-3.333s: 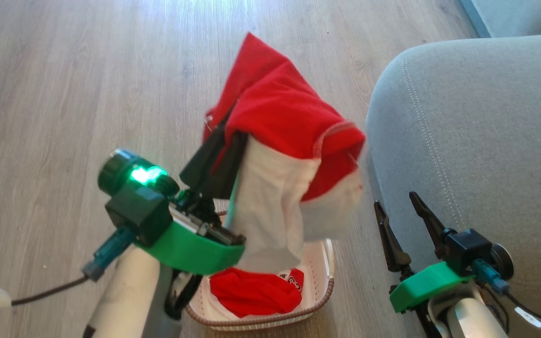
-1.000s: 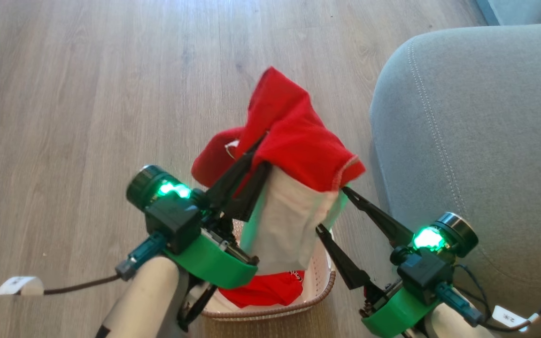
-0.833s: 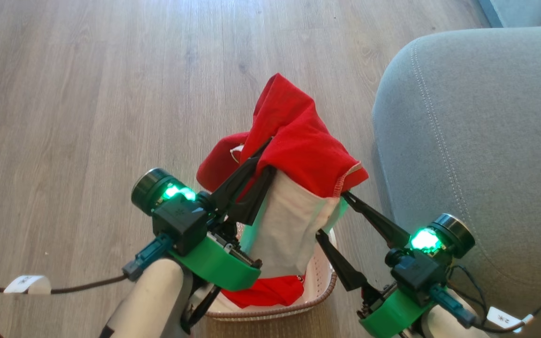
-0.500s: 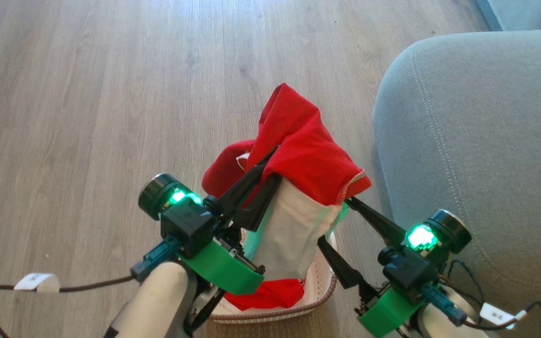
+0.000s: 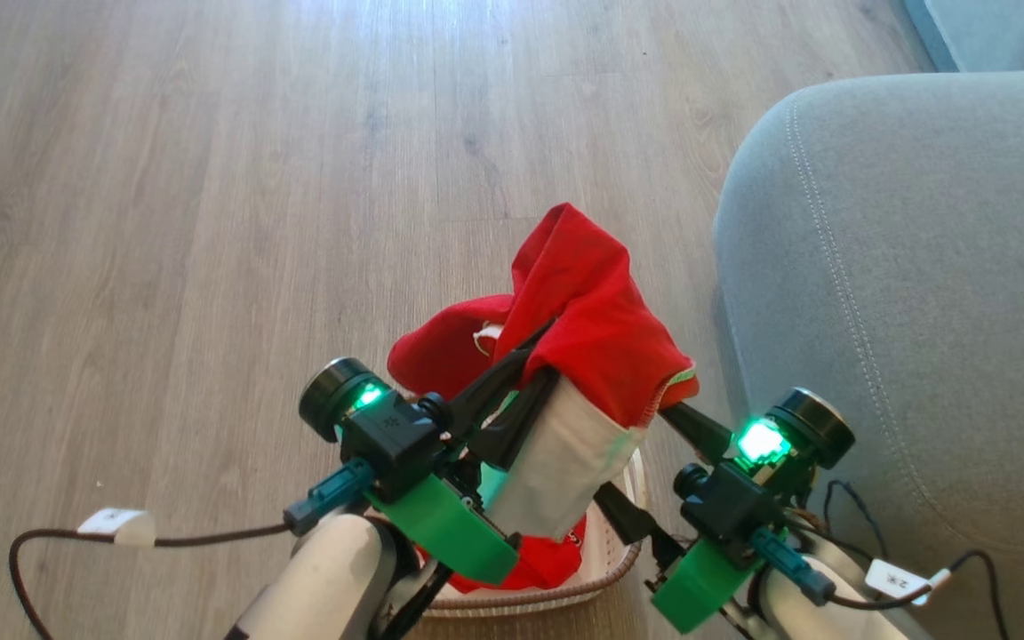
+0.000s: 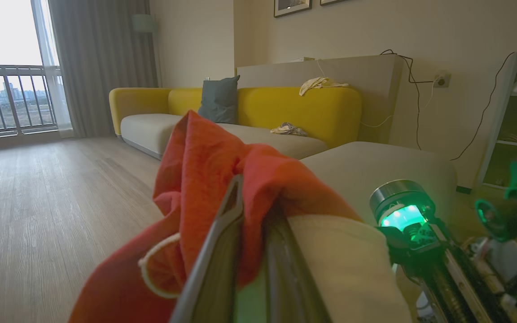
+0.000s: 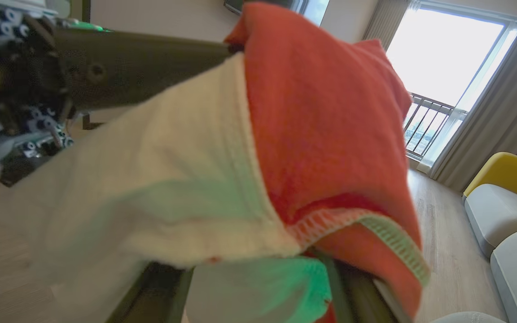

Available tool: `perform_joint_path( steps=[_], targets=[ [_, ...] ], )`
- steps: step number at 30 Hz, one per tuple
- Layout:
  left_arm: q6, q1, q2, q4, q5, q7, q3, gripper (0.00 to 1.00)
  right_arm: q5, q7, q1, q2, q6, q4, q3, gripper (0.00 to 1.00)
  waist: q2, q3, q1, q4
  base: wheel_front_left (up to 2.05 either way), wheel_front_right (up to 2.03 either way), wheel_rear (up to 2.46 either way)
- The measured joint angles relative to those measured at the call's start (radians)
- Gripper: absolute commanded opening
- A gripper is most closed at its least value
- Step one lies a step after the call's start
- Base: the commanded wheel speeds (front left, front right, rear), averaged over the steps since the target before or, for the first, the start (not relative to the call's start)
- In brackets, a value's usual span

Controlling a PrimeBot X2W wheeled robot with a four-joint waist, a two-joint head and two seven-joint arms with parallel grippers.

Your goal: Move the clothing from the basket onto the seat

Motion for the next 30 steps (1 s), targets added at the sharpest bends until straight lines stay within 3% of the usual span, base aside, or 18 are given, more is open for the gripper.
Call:
perform_joint_path(
  steps=[16, 17, 18, 30],
  targets=[
    [0.0, 0.0, 0.006, 0.022, -0.01, 0.0, -0.051, 0.0, -0.007, 0.0, 0.0, 0.069, 0.0, 0.042, -0.06, 1.0, 0.0, -0.01, 0.0, 0.037, 0.0, 0.0, 0.0],
    [0.0, 0.0, 0.006, 0.023, -0.01, 0.0, -0.051, 0.0, -0.007, 0.0, 0.0, 0.073, 0.0, 0.045, -0.06, 0.31, 0.0, -0.01, 0.0, 0.038, 0.0, 0.0, 0.0],
    [0.0, 0.0, 0.006, 0.024, -0.01, 0.0, -0.052, 0.0, -0.007, 0.0, 0.0, 0.077, 0.0, 0.048, -0.063, 0.0, 0.0, -0.009, 0.0, 0.039, 0.0, 0.0, 0.0],
    [0.0, -0.001, 0.006, 0.025, -0.011, 0.0, -0.051, 0.0, 0.002, 0.0, 0.0, 0.108, 0.0, 0.037, -0.134, 0.0, 0.0, -0.004, 0.0, 0.044, 0.0, 0.0, 0.0]
  ],
)
